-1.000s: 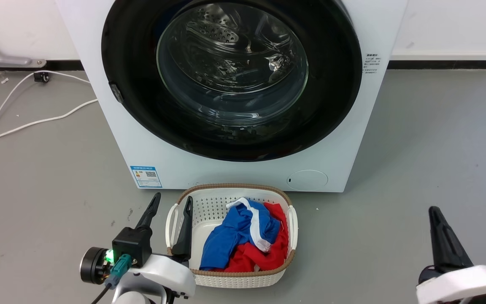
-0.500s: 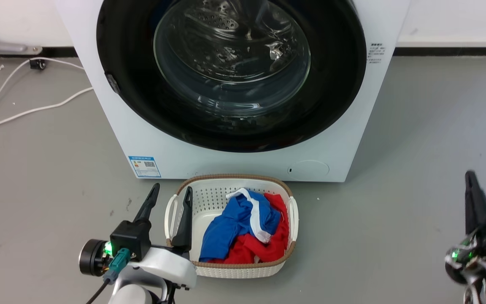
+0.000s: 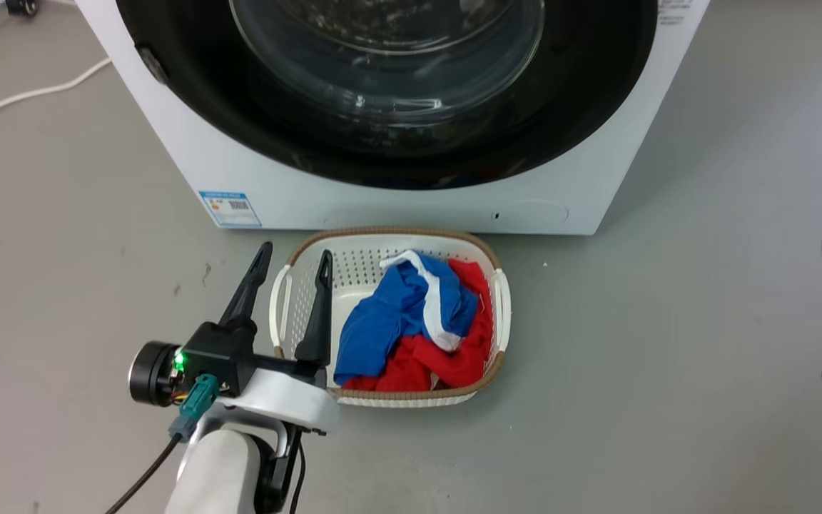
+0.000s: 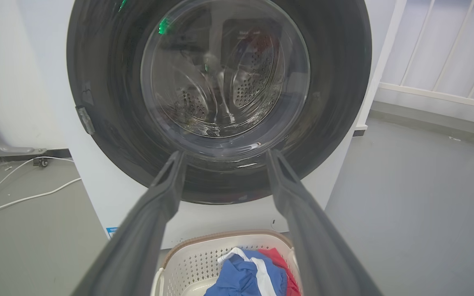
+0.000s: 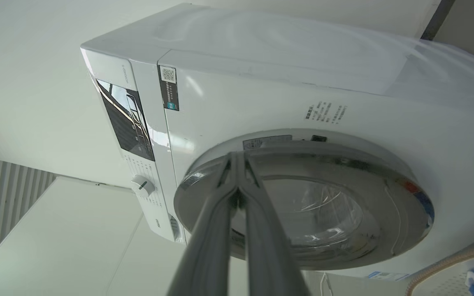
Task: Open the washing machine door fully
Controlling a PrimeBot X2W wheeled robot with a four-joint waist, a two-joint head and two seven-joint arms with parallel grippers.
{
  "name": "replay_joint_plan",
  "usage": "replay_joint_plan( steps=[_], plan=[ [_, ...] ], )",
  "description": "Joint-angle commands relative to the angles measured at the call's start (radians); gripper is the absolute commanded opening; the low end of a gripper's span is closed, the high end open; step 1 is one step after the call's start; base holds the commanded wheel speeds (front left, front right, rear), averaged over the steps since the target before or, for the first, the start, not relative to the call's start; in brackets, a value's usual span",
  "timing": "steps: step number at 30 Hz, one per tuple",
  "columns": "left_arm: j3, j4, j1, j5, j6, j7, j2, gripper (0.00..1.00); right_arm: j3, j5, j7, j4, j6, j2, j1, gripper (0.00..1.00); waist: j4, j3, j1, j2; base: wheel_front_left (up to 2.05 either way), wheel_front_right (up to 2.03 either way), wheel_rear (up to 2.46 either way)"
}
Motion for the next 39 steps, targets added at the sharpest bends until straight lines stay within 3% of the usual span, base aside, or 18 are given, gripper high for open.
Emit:
replay_joint_plan(
  steps=[1,8,14,25,39],
  plan=[
    [-0.003,-0.005,-0.015,0.005,-0.004,-0.003,0.0,1.0,0.01,-0.006,0.012,0.019,0.0,-0.022,-0.037,0.0,0.017,0.034,-0.0001,-0.0001,0.0,0.0,0.0],
    [-0.029,-0.037,-0.055,0.013,0.001,-0.003,-0.003,1.0,0.145,-0.089,0.149,0.227,0.0,-0.143,-0.312,0.0,0.051,0.111,-0.0001,-0.0001,0.0,0.0,0.0],
    [-0.061,-0.067,-0.087,0.015,0.004,-0.003,-0.005,1.0,0.241,-0.193,0.231,0.393,0.0,-0.173,-0.548,0.0,0.087,0.168,-0.0001,-0.0001,0.0,0.0,0.0],
    [-0.121,-0.122,-0.118,0.007,0.031,-0.003,-0.007,1.0,0.335,-0.35,0.281,0.573,0.0,-0.14,-0.802,0.0,0.134,0.253,-0.0001,-0.0001,0.0,0.0,0.0],
    [-0.157,-0.128,-0.141,-0.009,0.058,-0.003,-0.007,1.0,0.361,-0.401,0.359,0.603,0.0,-0.102,-0.828,0.0,0.137,0.284,-0.0001,-0.0001,0.0,0.0,0.0]
  ],
)
